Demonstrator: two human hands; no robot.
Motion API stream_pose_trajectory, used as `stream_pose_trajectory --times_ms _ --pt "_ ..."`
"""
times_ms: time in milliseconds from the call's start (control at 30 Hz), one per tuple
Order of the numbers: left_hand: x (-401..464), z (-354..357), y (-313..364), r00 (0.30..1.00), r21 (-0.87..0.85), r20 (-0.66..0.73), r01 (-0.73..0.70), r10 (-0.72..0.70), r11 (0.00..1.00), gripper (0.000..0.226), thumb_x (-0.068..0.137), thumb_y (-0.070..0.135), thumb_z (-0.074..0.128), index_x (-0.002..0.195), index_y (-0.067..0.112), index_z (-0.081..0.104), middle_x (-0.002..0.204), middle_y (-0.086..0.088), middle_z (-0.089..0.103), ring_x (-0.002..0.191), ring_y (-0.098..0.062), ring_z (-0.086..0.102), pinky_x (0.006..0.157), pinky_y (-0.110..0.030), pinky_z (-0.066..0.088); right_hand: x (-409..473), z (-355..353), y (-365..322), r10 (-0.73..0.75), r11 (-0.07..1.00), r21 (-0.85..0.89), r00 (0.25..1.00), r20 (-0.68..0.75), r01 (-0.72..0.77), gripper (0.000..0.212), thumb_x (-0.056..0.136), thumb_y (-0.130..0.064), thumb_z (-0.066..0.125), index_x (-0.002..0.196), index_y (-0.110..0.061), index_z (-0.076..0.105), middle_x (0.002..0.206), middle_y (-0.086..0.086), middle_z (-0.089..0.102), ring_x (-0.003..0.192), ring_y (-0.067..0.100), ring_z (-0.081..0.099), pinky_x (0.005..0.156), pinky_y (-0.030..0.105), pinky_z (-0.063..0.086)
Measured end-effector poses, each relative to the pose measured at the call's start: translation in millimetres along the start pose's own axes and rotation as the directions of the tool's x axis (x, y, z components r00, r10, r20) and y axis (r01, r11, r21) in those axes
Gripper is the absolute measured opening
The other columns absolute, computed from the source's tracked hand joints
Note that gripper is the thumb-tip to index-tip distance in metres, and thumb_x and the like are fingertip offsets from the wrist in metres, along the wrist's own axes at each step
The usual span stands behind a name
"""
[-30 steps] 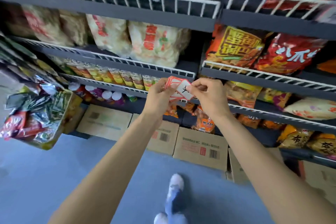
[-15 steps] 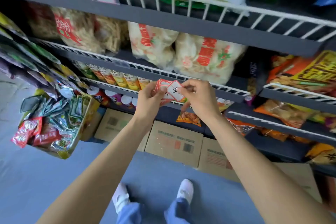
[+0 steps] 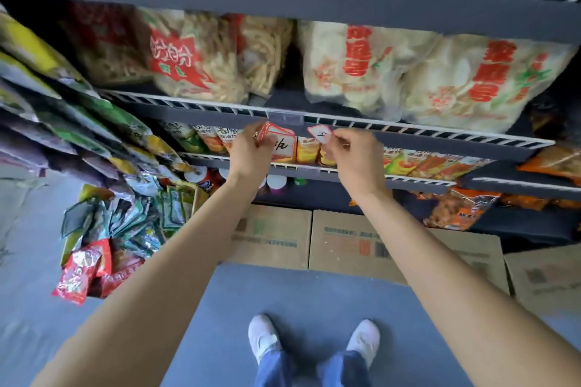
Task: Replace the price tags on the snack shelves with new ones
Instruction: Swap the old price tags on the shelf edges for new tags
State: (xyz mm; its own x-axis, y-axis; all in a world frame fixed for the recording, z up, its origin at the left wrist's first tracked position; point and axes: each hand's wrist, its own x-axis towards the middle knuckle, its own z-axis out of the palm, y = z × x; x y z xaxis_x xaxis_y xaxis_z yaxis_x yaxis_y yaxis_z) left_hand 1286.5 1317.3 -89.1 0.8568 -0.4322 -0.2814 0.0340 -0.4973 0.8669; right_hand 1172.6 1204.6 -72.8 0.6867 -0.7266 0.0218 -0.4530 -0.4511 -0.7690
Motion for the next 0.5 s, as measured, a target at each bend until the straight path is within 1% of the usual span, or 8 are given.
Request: stream_pose_trajectory --times_ms 33,100,133,200,300,333,433,500 --pt "5 0 0 1.000 -0.006 0.026 0.006 -0.006 1.000 0.037 0.092 0.009 0.051 0.129 0.008 0.053 0.104 -0.008 0.067 0.083 -0.019 0.060 0.074 -0.033 0.051 1 4 -2 0.002 1.000 -0.007 1.000 0.001 -0.002 0.027 0.093 -0.016 0.054 0.080 0.003 0.067 0.075 0.018 0.069 0.074 0.033 0.065 0.068 0.043 0.050" --pt "13 4 1 0.997 -0.007 0.080 0.005 -0.004 1.000 0.039 0.092 0.008 0.051 0.131 0.010 0.051 0.109 -0.003 0.064 0.090 -0.017 0.061 0.077 -0.029 0.050 5 10 -4 0.010 1.000 -0.006 1.000 -0.013 -0.010 0.026 0.093 -0.011 0.052 0.076 0.004 0.066 0.073 0.022 0.068 0.078 0.037 0.066 0.067 0.043 0.053" --pt "16 5 2 0.995 -0.005 0.102 0.000 0.000 1.000 0.038 0.092 0.009 0.051 0.130 0.010 0.052 0.111 -0.003 0.065 0.095 -0.018 0.062 0.081 -0.029 0.051 8 11 -5 0.009 1.000 -0.008 0.999 -0.032 -0.009 0.026 0.092 -0.009 0.051 0.074 0.005 0.064 0.073 0.024 0.067 0.079 0.038 0.065 0.065 0.039 0.054" --pt "17 5 1 0.991 -0.047 0.134 0.006 0.000 0.999 0.033 0.092 0.008 0.051 0.125 0.008 0.056 0.107 -0.005 0.066 0.097 -0.021 0.063 0.084 -0.031 0.050 13 12 -4 0.015 0.999 -0.032 0.997 -0.070 -0.017 0.025 0.091 -0.005 0.050 0.073 0.007 0.064 0.072 0.025 0.067 0.078 0.038 0.066 0.058 0.033 0.050" --pt "14 3 2 0.986 -0.123 0.165 0.026 -0.005 0.992 0.037 0.094 0.008 0.050 0.129 0.018 0.051 0.100 -0.001 0.061 0.088 -0.017 0.056 0.075 -0.025 0.045 18 13 -6 -0.002 0.999 -0.054 0.996 -0.090 -0.003 0.022 0.089 -0.003 0.051 0.075 0.007 0.065 0.073 0.023 0.067 0.075 0.036 0.066 0.064 0.047 0.052" --pt "13 2 2 0.986 -0.138 0.168 0.024 0.000 0.990 0.038 0.094 0.008 0.050 0.130 0.020 0.049 0.100 -0.001 0.059 0.085 -0.014 0.053 0.069 -0.021 0.044 18 14 -6 -0.009 0.998 -0.061 0.996 -0.087 0.003 0.023 0.089 -0.004 0.051 0.074 0.006 0.065 0.073 0.023 0.067 0.075 0.037 0.065 0.065 0.048 0.051" --pt "14 5 -1 0.990 -0.130 0.139 0.005 0.014 0.992 0.048 0.095 0.009 0.049 0.142 0.012 0.038 0.106 0.005 0.055 0.068 0.004 0.046 0.053 0.000 0.036 18 19 -8 -0.042 0.996 -0.086 0.997 -0.072 0.036 0.022 0.089 -0.006 0.053 0.073 0.005 0.065 0.069 0.022 0.065 0.075 0.039 0.064 0.066 0.048 0.050" --pt "12 6 -2 0.992 -0.112 0.121 -0.016 0.030 0.994 0.051 0.095 0.010 0.048 0.144 0.013 0.034 0.107 0.010 0.056 0.060 0.007 0.040 0.050 0.001 0.034 18 19 -9 -0.065 0.993 -0.098 0.995 -0.069 0.058 0.020 0.088 -0.007 0.055 0.078 0.005 0.067 0.072 0.022 0.066 0.075 0.038 0.063 0.067 0.047 0.050"
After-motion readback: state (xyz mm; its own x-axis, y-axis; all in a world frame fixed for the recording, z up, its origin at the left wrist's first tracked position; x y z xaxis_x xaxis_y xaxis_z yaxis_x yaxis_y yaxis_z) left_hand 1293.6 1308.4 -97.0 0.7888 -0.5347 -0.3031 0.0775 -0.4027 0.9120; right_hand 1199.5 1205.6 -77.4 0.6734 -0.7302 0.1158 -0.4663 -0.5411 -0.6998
